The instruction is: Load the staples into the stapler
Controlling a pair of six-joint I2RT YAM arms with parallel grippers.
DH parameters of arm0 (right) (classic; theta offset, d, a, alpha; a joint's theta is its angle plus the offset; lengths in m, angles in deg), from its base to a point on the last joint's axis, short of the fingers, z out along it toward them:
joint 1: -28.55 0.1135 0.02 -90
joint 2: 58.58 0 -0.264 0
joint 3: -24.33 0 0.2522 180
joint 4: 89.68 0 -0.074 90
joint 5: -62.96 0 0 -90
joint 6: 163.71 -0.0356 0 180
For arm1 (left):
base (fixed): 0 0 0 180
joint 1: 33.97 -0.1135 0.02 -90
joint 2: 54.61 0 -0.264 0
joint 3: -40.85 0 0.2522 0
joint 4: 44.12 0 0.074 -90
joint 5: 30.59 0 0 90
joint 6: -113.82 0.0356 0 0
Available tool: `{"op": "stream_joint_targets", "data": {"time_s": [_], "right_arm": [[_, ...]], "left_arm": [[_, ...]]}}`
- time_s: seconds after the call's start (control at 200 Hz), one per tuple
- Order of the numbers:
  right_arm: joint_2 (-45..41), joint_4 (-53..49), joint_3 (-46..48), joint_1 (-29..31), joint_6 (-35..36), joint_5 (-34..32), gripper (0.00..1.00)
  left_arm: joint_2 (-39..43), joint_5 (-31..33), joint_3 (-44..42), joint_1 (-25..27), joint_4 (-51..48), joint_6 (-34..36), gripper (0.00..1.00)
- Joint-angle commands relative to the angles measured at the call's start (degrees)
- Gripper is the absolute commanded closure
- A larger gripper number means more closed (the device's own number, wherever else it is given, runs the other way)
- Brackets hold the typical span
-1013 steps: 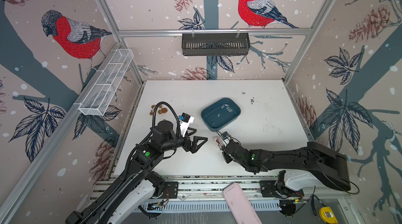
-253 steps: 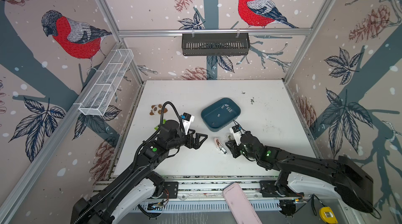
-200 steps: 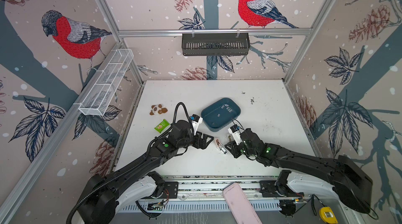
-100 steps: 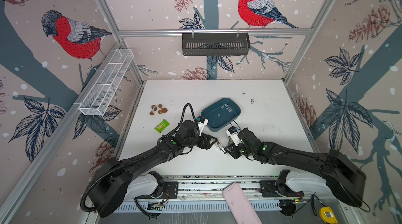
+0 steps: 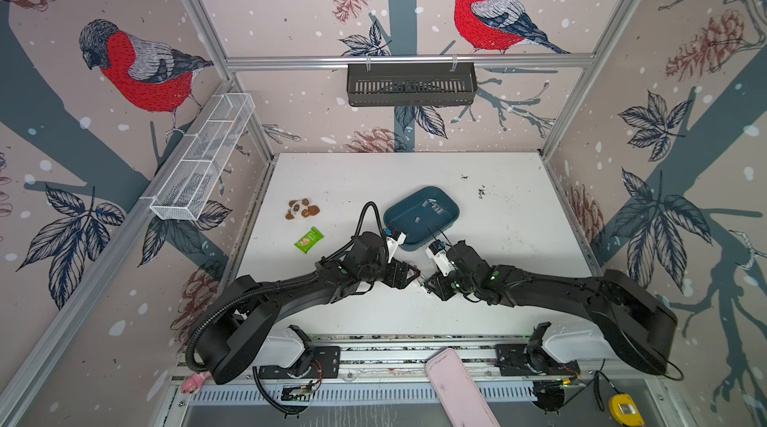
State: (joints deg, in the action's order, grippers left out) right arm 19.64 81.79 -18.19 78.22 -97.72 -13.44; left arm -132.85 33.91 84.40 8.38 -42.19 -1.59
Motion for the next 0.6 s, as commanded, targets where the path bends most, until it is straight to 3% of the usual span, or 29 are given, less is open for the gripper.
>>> {"op": "stream_joint_targets", "data": {"time_s": [0.0,0.265,0.595], "right_arm": [[0.89,1.44,-0.77,-0.4,0.8,0.1,0.71],[2.55,2.06,-0.95,-0.58,1.25,1.71,0.71],[2.82,2.93,-0.78,-0.63,1.42,3.71,0.8]], "left_arm": [[-1.33,-1.31,0.93,0.1,3.9,1.17,0.22],[-2.53,-1.73,1.14,0.1,4.83,1.24,0.25],[-3.23,-1.93,0.97,0.19,5.31,0.97,0.3]]}}
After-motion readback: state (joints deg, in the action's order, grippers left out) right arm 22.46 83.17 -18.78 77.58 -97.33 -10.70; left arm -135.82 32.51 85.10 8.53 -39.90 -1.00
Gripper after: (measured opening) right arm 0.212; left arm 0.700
